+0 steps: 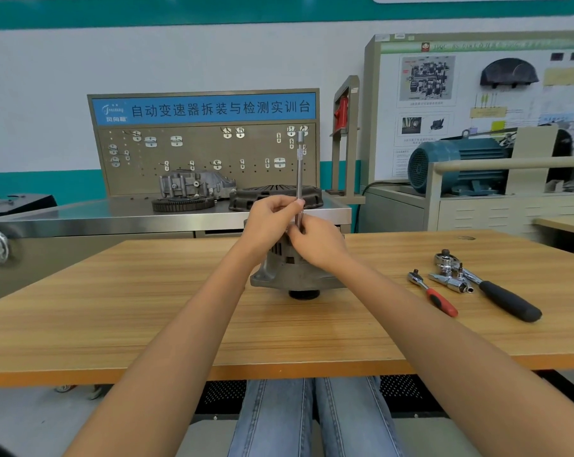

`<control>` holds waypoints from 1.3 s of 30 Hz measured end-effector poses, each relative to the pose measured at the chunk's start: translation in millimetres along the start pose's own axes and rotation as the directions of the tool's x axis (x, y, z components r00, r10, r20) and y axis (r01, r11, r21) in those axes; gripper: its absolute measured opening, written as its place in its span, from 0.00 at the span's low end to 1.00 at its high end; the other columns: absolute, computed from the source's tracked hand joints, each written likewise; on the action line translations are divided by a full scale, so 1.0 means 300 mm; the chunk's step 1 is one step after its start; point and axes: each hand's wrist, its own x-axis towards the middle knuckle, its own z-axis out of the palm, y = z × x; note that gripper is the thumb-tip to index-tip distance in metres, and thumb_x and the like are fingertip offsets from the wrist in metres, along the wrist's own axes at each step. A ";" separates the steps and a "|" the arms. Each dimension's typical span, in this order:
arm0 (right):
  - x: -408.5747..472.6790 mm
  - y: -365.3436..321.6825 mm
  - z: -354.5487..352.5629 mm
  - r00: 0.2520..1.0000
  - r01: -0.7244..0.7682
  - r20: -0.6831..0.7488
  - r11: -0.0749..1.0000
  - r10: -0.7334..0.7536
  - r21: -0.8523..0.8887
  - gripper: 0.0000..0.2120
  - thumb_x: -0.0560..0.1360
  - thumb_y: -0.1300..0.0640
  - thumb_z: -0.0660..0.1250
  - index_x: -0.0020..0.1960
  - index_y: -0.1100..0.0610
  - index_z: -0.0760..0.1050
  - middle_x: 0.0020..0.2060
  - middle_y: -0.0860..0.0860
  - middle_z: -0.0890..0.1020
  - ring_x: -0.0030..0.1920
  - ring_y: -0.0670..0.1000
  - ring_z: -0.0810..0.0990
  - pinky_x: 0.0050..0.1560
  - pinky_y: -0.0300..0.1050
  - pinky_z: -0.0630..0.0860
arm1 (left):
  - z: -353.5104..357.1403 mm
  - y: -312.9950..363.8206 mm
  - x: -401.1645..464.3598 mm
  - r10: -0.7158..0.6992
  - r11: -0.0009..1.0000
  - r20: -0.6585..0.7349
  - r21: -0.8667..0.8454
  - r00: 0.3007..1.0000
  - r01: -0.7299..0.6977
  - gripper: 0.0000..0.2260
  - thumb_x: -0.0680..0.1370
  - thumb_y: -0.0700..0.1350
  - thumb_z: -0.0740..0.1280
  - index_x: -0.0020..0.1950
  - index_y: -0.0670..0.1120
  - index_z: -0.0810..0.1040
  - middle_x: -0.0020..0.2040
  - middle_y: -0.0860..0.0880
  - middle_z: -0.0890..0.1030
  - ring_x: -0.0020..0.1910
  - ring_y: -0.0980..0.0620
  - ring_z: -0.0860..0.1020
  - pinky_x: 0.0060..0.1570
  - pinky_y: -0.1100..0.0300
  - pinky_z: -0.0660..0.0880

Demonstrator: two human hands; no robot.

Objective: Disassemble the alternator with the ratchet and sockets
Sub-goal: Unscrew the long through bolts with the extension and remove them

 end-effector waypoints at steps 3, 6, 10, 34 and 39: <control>-0.004 0.001 0.001 1.000 -0.005 -0.008 1.000 0.005 0.013 0.16 0.80 0.50 0.56 0.34 0.52 0.66 0.27 0.47 0.71 0.29 0.46 0.69 0.31 0.43 0.67 | 0.005 0.001 0.002 -0.018 1.000 -0.024 -0.015 1.000 0.018 0.02 0.76 0.46 0.71 0.43 0.50 0.79 0.37 0.56 0.79 0.36 0.64 0.77 0.36 0.70 0.71; -0.006 0.004 0.002 1.000 -0.009 -0.013 1.000 0.010 0.014 0.16 0.80 0.49 0.55 0.34 0.51 0.66 0.27 0.47 0.71 0.29 0.46 0.69 0.30 0.42 0.65 | 0.016 0.004 0.003 -0.030 1.000 -0.075 -0.005 0.997 0.030 0.06 0.74 0.46 0.72 0.41 0.49 0.76 0.36 0.54 0.78 0.35 0.64 0.76 0.35 0.70 0.70; -0.005 0.003 0.002 1.000 -0.015 -0.005 1.000 0.015 0.011 0.16 0.81 0.48 0.55 0.35 0.51 0.66 0.29 0.48 0.72 0.30 0.47 0.70 0.33 0.46 0.69 | 0.015 0.005 -0.001 -0.009 1.000 -0.064 -0.013 0.998 0.008 0.06 0.75 0.46 0.71 0.42 0.49 0.76 0.35 0.54 0.78 0.29 0.68 0.75 0.29 0.74 0.69; 0.005 0.010 0.008 0.999 0.002 -0.036 0.998 -0.004 -0.064 0.09 0.80 0.50 0.57 0.42 0.50 0.69 0.30 0.47 0.74 0.32 0.47 0.74 0.27 0.41 0.66 | 0.031 0.088 0.045 -0.201 0.956 0.064 0.232 0.978 0.181 0.10 0.81 0.44 0.60 0.43 0.45 0.77 0.38 0.47 0.79 0.39 0.51 0.75 0.40 0.59 0.72; 0.007 0.016 0.011 0.997 -0.010 -0.071 1.000 0.011 0.013 0.09 0.77 0.51 0.61 0.54 0.55 0.71 0.38 0.48 0.77 0.40 0.50 0.78 0.39 0.49 0.78 | 0.040 0.120 0.075 -0.333 0.864 0.128 0.438 0.934 0.248 0.17 0.81 0.43 0.57 0.66 0.35 0.71 0.40 0.39 0.75 0.32 0.51 0.67 0.31 0.60 0.70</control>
